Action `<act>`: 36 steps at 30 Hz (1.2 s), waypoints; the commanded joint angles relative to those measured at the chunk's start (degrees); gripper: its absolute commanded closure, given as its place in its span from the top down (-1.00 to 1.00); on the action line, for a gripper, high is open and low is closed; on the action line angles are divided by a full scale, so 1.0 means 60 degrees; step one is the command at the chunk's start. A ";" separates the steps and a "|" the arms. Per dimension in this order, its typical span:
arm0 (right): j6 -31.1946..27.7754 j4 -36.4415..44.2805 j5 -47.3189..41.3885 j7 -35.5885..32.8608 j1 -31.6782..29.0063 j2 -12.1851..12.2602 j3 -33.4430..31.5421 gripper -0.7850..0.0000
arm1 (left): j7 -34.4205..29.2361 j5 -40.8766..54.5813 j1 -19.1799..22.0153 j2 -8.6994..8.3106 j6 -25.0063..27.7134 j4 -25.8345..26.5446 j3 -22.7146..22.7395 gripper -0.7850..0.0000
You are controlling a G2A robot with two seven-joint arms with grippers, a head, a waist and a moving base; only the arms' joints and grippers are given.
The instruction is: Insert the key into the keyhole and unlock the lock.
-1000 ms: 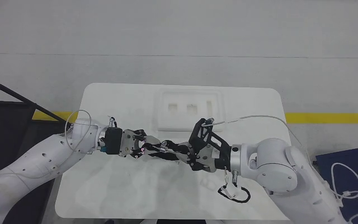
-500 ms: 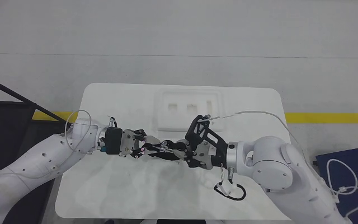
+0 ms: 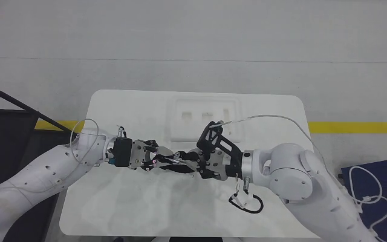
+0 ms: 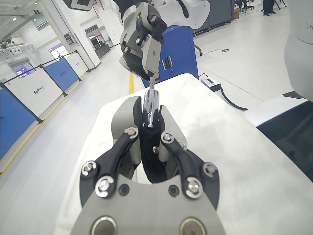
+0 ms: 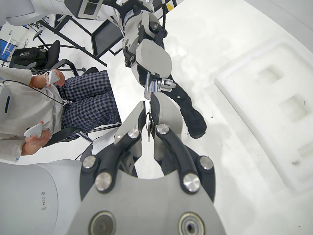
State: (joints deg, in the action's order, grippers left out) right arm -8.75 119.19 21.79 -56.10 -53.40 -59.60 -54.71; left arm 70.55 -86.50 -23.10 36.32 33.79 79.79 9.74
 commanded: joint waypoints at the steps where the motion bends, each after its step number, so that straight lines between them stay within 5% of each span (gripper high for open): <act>1: 0.0012 -0.0045 -0.0003 0.0017 0.0043 -0.0015 0.0025 -1.00 | 0.0000 0.0001 -0.0001 0.0000 0.0000 0.0002 0.0000 -1.00; 5: -0.0007 -0.0127 -0.0052 0.0054 0.0085 -0.0039 0.0051 -1.00 | 0.0000 0.0001 -0.0001 0.0000 0.0000 0.0002 0.0000 -1.00; 6: -0.0020 -0.0153 -0.0075 0.0061 0.0088 -0.0043 0.0050 -0.58 | 0.0000 0.0001 -0.0001 0.0000 0.0000 0.0002 0.0000 -1.00; 7: -0.0033 -0.0171 -0.0086 0.0060 0.0092 -0.0045 0.0044 0.10 | 0.0000 0.0001 -0.0001 0.0000 0.0000 0.0002 0.0000 -1.00; 8: -0.0043 -0.0183 -0.0086 0.0067 0.0094 -0.0047 0.0032 1.00 | 0.0000 0.0001 -0.0001 0.0000 0.0000 0.0002 0.0000 -1.00; 20: -0.1354 0.0124 -0.0142 -0.0615 -0.0152 0.0134 -0.0663 1.00 | -0.0499 0.0140 -0.0092 -0.0005 0.0052 0.0138 0.0114 -1.00; 36: -0.3576 0.0888 0.0486 -0.0832 -0.1094 0.0484 -0.1474 1.00 | -0.3842 0.3007 -0.0385 -0.0689 0.3162 0.1352 0.1686 -1.00</act>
State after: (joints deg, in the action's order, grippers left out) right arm -29.94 124.17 24.63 -61.52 -59.70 -56.74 -63.49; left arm 49.15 -70.08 -25.07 32.50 52.24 87.71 19.25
